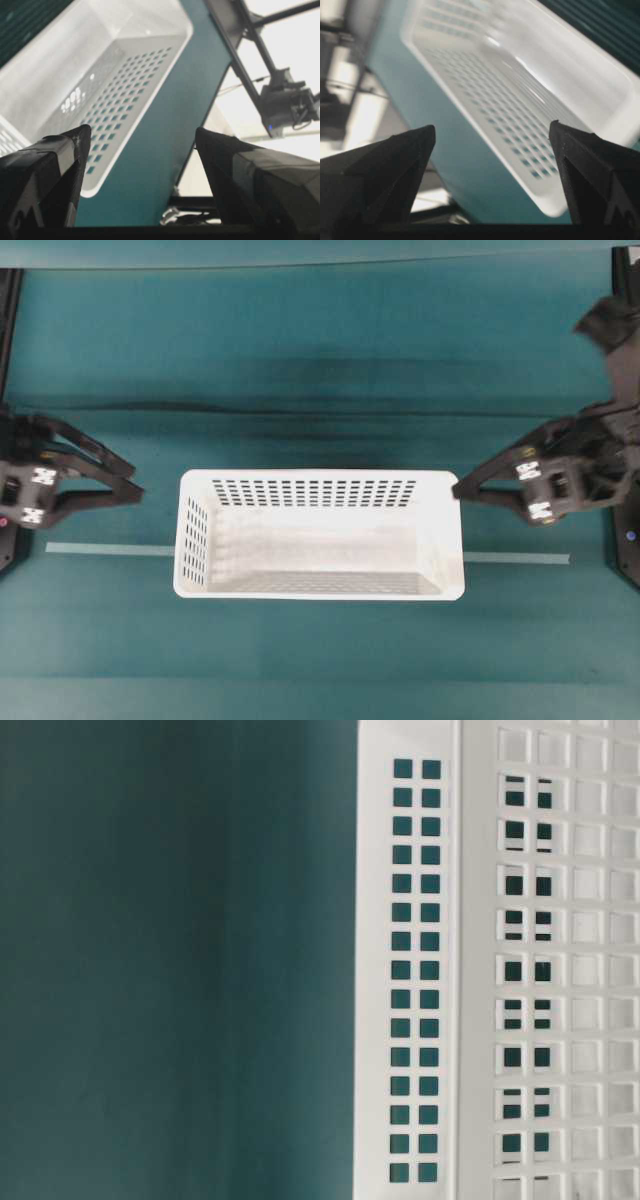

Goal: Lift the white basket with both hands.

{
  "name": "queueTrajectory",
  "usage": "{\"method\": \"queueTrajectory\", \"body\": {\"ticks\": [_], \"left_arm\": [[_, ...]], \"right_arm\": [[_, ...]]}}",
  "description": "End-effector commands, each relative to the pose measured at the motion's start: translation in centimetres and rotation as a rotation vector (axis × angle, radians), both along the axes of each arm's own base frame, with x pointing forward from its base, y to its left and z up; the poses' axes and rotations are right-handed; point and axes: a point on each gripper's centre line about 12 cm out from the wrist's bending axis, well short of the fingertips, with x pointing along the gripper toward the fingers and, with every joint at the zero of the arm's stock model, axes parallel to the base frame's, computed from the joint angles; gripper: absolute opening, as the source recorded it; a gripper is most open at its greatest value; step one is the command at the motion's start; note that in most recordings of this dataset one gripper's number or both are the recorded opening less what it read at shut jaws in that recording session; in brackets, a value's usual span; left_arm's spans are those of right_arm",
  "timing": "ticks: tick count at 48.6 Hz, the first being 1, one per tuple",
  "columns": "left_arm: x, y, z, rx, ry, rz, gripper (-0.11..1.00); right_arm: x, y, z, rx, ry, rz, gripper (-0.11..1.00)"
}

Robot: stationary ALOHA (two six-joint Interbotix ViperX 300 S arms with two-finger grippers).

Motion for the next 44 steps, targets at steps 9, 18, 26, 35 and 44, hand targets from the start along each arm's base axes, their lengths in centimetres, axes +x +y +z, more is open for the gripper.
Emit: {"method": "queueTrajectory", "body": {"ticks": [9, 18, 26, 35, 44], "left_arm": [[-1.4, 0.7, 1.6, 0.108, -0.082, -0.008, 0.88], [-2.2, 0.7, 2.6, 0.229, -0.140, -0.047, 0.88], [-3.2, 0.7, 3.8, 0.363, -0.208, -0.079, 0.87], [-4.2, 0.6, 4.0, 0.507, -0.236, -0.126, 0.87], [-4.9, 0.6, 4.4, 0.561, -0.259, -0.135, 0.87]], "right_arm": [[-2.3, -0.6, 2.4, -0.103, -0.150, 0.022, 0.97], [-3.6, -0.7, 3.5, -0.285, -0.255, 0.087, 0.97], [-4.5, -0.6, 4.7, -0.489, -0.396, 0.137, 0.97], [-5.4, -0.6, 4.1, -0.586, -0.414, 0.166, 0.97], [-6.7, -0.5, 3.8, -0.600, -0.438, 0.166, 0.97]]}}
